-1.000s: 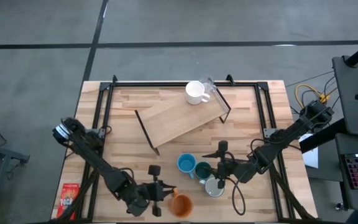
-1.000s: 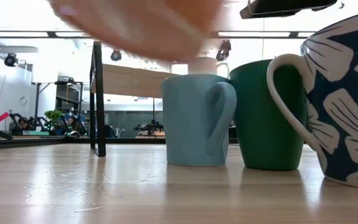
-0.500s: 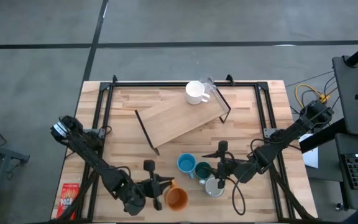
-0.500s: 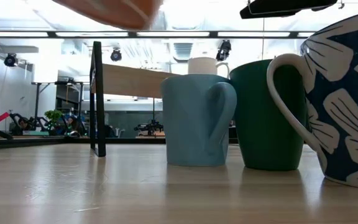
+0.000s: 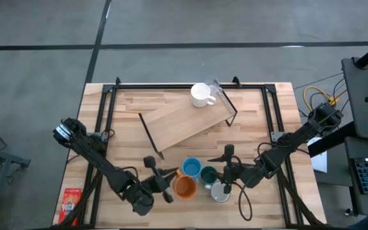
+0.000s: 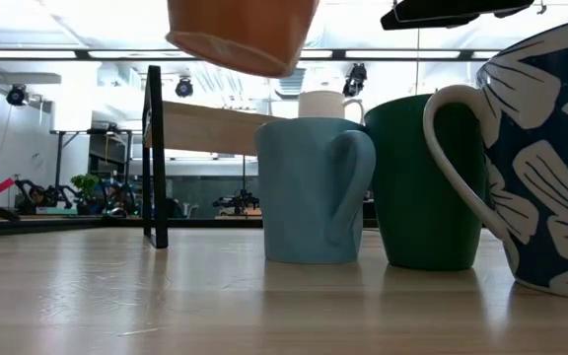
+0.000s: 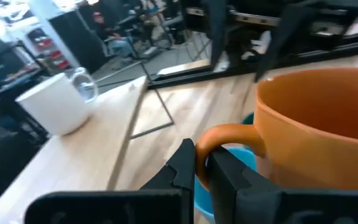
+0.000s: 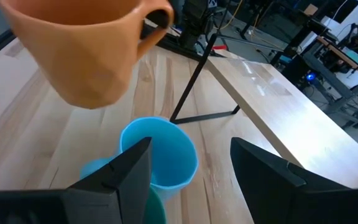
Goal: Stack small to large cups/mugs on shelf
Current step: Put the orange mug on the shelf
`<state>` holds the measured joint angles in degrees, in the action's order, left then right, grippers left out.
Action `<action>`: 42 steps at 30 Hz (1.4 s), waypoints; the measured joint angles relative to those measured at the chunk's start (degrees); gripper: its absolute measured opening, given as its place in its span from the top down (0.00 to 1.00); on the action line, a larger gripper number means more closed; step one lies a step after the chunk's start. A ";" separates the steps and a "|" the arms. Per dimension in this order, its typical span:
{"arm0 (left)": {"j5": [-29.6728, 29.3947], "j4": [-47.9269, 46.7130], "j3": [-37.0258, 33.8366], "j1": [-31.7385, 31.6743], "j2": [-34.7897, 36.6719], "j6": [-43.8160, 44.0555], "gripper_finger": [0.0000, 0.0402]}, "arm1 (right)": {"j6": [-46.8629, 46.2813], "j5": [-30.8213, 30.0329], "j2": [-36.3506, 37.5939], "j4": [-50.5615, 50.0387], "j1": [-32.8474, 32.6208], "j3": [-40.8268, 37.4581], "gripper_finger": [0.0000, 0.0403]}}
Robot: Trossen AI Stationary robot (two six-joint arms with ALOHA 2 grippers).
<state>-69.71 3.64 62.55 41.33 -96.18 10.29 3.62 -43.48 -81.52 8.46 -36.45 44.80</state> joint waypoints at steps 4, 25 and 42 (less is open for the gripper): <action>-0.14 0.09 -0.13 -0.02 -0.02 1.29 0.99 | -0.12 0.00 0.00 0.01 0.00 0.00 0.48; 9.52 0.87 -4.96 0.37 -8.86 19.40 0.99 | -0.35 0.00 0.00 0.25 0.02 0.00 0.48; 13.96 6.64 -4.79 -0.55 -15.66 24.33 0.99 | -0.35 0.00 0.00 0.82 0.00 0.00 0.48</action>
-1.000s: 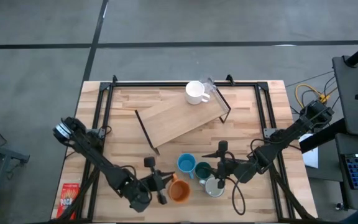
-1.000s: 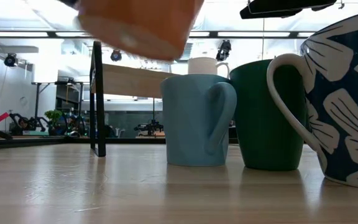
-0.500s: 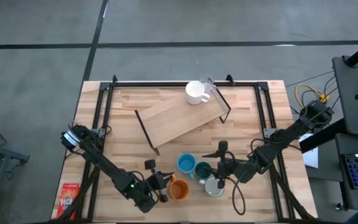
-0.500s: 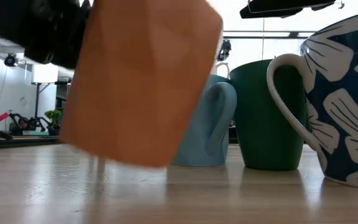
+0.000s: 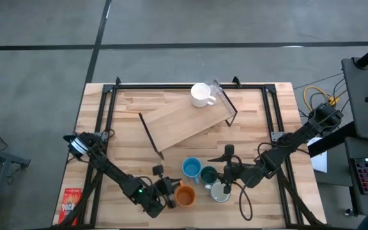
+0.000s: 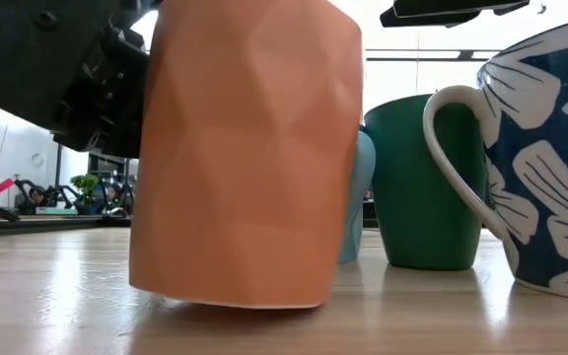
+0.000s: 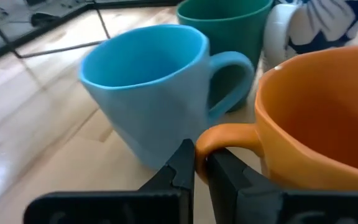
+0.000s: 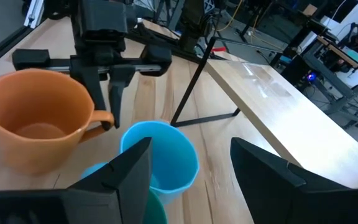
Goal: Stack small to large cups/mugs on shelf
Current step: Put the orange mug on the shelf
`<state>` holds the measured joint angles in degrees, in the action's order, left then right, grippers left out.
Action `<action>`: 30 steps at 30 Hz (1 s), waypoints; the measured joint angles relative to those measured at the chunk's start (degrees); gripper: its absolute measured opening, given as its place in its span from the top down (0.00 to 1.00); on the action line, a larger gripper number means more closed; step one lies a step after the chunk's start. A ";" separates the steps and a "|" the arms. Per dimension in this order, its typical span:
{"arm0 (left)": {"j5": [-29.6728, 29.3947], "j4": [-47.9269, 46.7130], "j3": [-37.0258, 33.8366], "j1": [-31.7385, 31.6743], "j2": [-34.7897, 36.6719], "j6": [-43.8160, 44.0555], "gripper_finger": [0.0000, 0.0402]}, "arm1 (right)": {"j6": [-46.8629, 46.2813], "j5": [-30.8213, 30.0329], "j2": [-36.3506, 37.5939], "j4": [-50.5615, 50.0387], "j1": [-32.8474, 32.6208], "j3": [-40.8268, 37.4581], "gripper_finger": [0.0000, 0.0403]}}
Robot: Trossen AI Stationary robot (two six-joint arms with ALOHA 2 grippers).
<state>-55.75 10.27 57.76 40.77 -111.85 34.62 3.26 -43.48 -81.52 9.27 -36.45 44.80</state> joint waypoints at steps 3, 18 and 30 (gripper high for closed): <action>0.93 0.67 0.00 0.05 -0.14 -0.07 0.99 | 0.01 0.00 0.00 -0.01 0.00 0.00 0.48; 0.93 1.14 1.22 0.21 0.83 -7.81 0.99 | -0.04 0.02 0.00 -0.02 0.00 0.00 0.48; -1.27 2.35 2.54 1.00 6.67 -18.10 0.99 | -0.04 0.15 0.00 -0.04 0.00 0.00 0.48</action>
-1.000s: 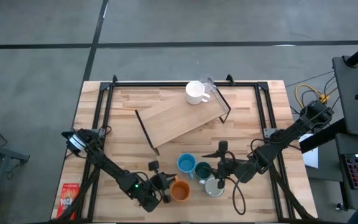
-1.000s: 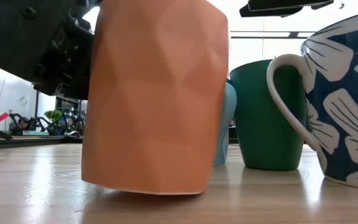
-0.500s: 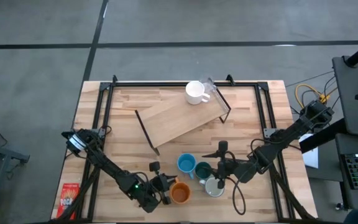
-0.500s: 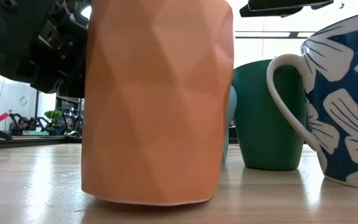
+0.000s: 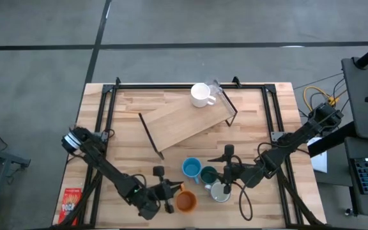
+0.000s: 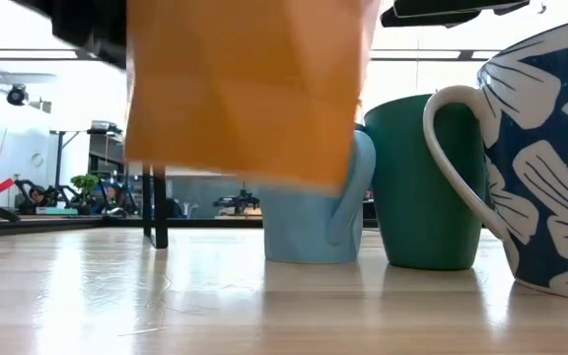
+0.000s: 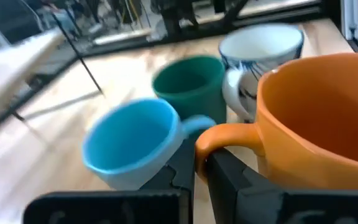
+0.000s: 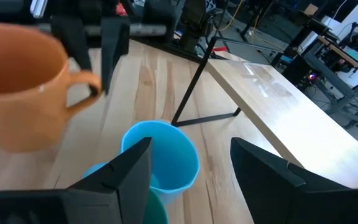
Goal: Stack small to large cups/mugs on shelf
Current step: Put the orange mug on the shelf
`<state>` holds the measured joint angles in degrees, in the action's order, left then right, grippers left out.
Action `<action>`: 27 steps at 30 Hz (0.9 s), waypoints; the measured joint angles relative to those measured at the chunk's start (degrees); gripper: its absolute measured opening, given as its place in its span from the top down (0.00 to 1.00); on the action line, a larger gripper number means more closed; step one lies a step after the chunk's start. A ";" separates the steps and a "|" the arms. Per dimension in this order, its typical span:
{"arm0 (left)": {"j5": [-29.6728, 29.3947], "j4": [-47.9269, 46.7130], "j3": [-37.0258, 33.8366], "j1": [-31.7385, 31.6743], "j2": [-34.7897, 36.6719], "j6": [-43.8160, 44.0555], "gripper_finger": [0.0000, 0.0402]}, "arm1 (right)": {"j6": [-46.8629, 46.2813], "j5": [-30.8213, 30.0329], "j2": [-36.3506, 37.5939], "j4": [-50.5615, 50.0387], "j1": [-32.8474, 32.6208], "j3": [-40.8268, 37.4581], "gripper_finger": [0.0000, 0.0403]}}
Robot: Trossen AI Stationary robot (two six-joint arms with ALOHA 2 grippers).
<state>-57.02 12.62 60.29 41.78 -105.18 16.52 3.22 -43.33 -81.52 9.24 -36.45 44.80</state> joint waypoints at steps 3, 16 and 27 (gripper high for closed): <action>-2.15 0.09 0.00 0.20 2.71 -4.49 0.99 | -0.01 0.00 0.00 0.04 0.00 0.00 0.48; -15.27 0.11 -1.87 -3.28 20.08 -21.52 0.99 | 0.00 -0.02 0.00 0.04 0.00 0.00 0.48; 0.88 -0.43 -7.02 -23.08 30.99 -20.33 0.99 | 0.03 -0.05 0.00 0.12 0.00 0.00 0.48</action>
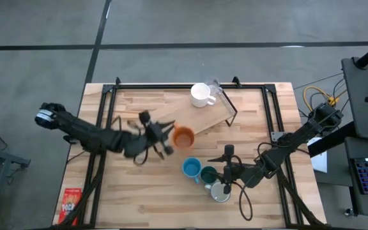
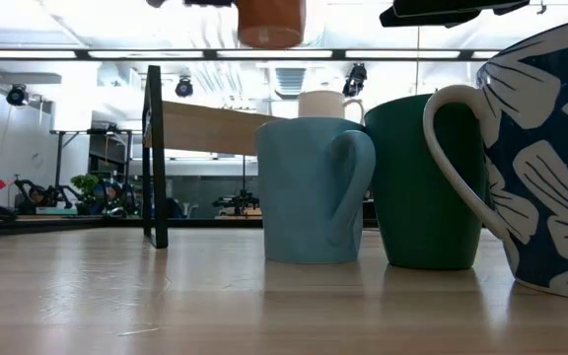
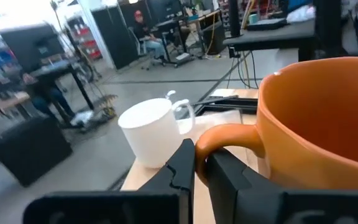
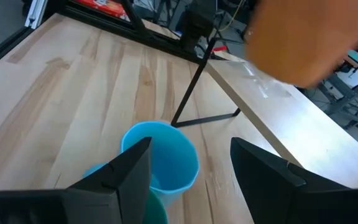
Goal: Stack small to large cups/mugs on shelf
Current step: Put the orange mug on the shelf
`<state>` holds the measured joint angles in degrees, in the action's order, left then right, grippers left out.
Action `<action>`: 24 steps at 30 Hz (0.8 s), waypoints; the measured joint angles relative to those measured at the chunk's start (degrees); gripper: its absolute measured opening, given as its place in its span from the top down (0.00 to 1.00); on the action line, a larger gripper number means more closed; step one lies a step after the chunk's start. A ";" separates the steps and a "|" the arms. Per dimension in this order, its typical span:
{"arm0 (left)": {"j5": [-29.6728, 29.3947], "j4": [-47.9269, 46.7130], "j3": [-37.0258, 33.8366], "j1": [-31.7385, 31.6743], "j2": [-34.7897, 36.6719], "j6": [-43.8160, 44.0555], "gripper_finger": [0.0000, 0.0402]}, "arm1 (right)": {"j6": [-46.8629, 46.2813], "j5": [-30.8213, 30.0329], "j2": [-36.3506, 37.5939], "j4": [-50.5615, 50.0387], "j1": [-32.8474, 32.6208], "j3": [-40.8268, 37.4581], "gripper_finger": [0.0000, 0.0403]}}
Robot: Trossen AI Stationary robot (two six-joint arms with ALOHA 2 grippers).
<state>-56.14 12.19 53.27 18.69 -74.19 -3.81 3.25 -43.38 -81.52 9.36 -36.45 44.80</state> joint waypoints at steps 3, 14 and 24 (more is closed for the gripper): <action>7.44 -0.16 -0.26 -6.49 0.98 0.43 0.99 | 0.01 0.02 0.00 -0.01 0.00 0.00 0.48; 12.19 -0.28 -0.21 -16.36 -0.76 1.39 0.98 | 0.19 0.02 0.00 -0.06 0.00 0.00 0.48; 9.72 -0.30 -0.21 -20.49 -4.27 3.50 0.98 | 0.01 0.02 0.00 -0.04 0.00 0.00 0.48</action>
<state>-46.42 11.89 53.06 -1.80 -78.46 -0.32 3.27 -43.35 -81.52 9.32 -36.45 44.80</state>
